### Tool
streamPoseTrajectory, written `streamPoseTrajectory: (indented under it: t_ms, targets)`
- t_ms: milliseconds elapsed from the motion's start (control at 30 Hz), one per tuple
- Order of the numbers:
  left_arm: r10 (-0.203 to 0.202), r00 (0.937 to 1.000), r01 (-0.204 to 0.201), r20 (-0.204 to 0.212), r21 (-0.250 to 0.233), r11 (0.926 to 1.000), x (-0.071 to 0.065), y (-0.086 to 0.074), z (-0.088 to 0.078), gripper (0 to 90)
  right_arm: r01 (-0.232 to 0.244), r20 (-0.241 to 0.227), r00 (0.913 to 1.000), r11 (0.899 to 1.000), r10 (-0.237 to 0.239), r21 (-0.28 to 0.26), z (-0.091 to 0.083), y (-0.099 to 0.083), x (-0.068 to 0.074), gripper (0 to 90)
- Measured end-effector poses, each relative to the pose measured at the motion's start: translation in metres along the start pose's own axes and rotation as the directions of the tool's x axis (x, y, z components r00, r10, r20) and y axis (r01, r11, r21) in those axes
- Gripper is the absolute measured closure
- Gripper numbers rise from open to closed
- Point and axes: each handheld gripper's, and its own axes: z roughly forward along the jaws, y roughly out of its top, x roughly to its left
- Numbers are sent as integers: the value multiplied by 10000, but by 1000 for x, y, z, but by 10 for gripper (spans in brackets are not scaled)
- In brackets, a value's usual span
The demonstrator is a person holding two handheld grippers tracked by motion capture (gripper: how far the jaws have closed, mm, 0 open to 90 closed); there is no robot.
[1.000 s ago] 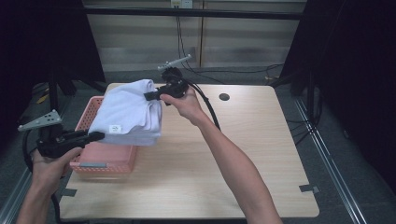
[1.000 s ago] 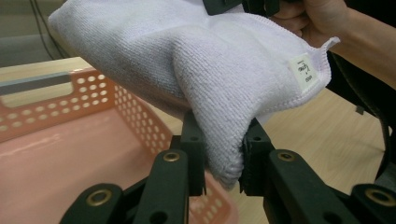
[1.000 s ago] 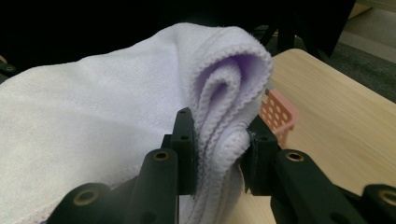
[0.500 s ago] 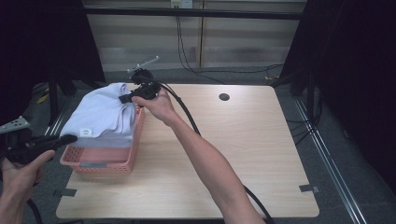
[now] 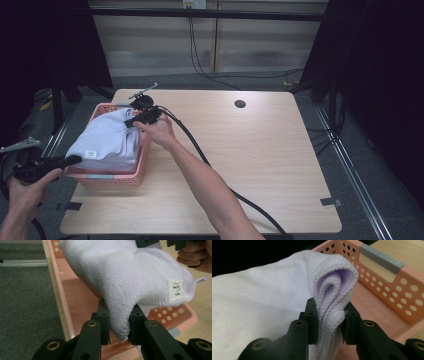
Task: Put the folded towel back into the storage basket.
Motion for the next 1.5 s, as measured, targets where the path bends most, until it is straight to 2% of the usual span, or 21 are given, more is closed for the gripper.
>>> streamPoseTrajectory:
  t_ms: [67,367,433,467,533,567,600,733,833,1000,1100,1133,1200,1233,1300,1333,1433,1500]
  targets:
    - [160,9999,-158,-65,269,9995,-1,-2,5,759,-154,64,9999,9998,154,101,6,-4,-3,708]
    - [318,9990,-287,-325,935,9952,-2,-8,23,730,-261,218,9994,9989,253,384,19,-18,-15,692]
    - [450,9981,-404,-410,1078,9933,-4,-8,24,654,-166,279,9995,9992,156,371,21,-20,-16,638]
    - [394,9978,-337,-533,1038,9940,-5,-8,23,595,-52,452,9990,9995,37,317,22,-21,-17,580]
    - [509,9970,-447,-581,1039,9936,-7,-6,21,480,87,769,9970,9999,-94,106,21,-21,-18,489]
    - [486,9965,-418,-682,979,9943,-9,-6,19,427,70,784,9969,10000,-72,28,19,-20,-19,466]
    - [492,9969,-437,-608,895,9950,-10,-5,17,380,108,863,9962,9999,-101,-81,17,-19,-21,442]
    - [701,9956,-670,-626,496,9965,-21,1,12,328,69,621,9981,9995,-49,-324,3,-15,-27,396]
    - [713,9959,-705,-565,167,9974,-33,6,14,342,183,404,9991,9982,-160,-565,-12,-16,-29,387]
    - [1031,9920,-999,-734,459,9939,-57,12,23,336,481,119,9988,9951,-472,-860,-42,-27,-33,377]
    - [1259,9907,-1243,-515,326,9917,-74,12,29,344,668,75,9978,9924,-664,-1036,-61,-38,-35,379]
    - [1476,9880,-1460,-454,350,9887,-79,12,30,344,746,88,9972,9915,-741,-1061,-67,-42,-35,384]
    - [1625,9860,-1617,-364,254,9865,-91,11,35,341,856,-19,9963,9887,-865,-1235,-82,-50,-36,400]
    - [1734,9845,-1726,-261,316,9845,-97,10,37,314,988,-5,9950,9875,-996,-1226,-90,-55,-36,401]
    - [1771,9838,-1764,-274,250,9840,-108,7,42,324,1225,194,9925,9852,-1210,-1195,-107,-65,-36,403]
    - [1670,9858,-1668,-175,147,9859,-113,5,44,307,1216,225,9926,9841,-1197,-1294,-116,-70,-37,406]
    - [1727,9850,-1727,-3,88,9849,-131,0,54,301,1256,381,9919,9800,-1211,-1545,-142,-86,-38,407]
    - [2023,9793,-2023,24,147,9792,-144,-3,63,308,1246,438,9920,9777,-1188,-1688,-159,-99,-37,403]
